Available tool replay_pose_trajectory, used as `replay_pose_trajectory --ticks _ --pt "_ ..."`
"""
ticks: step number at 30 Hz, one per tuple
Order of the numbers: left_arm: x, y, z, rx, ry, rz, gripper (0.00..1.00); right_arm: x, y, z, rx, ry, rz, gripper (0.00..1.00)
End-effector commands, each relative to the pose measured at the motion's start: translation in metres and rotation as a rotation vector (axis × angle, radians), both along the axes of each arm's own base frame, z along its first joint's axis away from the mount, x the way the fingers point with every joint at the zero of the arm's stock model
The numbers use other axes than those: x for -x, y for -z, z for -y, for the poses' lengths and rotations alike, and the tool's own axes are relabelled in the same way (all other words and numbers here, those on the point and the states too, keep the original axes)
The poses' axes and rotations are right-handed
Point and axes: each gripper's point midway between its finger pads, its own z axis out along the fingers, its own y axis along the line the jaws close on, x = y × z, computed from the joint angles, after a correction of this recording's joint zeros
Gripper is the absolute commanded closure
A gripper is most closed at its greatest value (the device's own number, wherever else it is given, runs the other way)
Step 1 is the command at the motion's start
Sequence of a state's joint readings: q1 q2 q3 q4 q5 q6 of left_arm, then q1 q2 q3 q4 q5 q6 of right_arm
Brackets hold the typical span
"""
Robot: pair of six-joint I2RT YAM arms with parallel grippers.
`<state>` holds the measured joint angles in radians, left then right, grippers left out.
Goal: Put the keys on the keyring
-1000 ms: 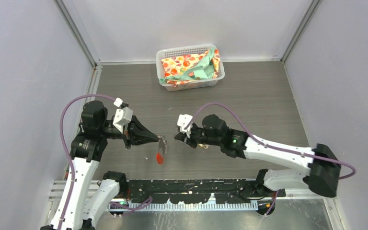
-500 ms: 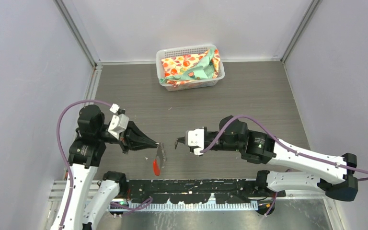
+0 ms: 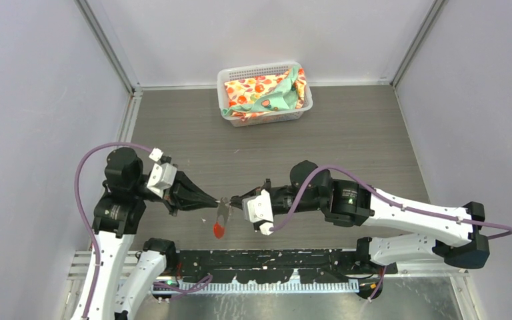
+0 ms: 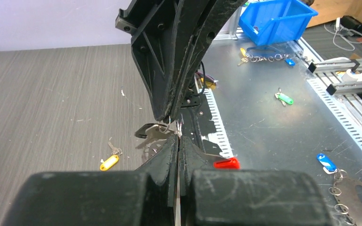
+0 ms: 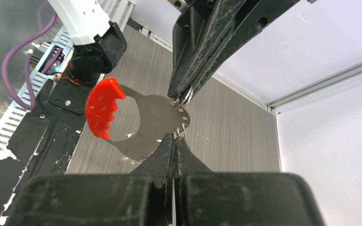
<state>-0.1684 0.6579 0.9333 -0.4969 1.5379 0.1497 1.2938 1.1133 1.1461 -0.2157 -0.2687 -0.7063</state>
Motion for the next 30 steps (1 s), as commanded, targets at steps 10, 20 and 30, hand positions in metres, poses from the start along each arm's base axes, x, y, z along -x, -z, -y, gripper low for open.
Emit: replay_pose_trajectory --ticks 10,20,30 --pt "0.017 -0.018 -0.002 0.03 0.081 0.095 1.0 0.018 -0.04 -0.01 -0.093 -0.069 0.107 0.99" --pt "0.017 -0.018 -0.002 0.029 0.081 0.089 1.0 0.018 -0.04 -0.011 -0.089 -0.06 0.13 0.99" --pt "0.018 -0.019 -0.002 0.031 0.086 0.091 1.0 0.011 -0.039 -0.011 -0.08 -0.027 0.142 0.99"
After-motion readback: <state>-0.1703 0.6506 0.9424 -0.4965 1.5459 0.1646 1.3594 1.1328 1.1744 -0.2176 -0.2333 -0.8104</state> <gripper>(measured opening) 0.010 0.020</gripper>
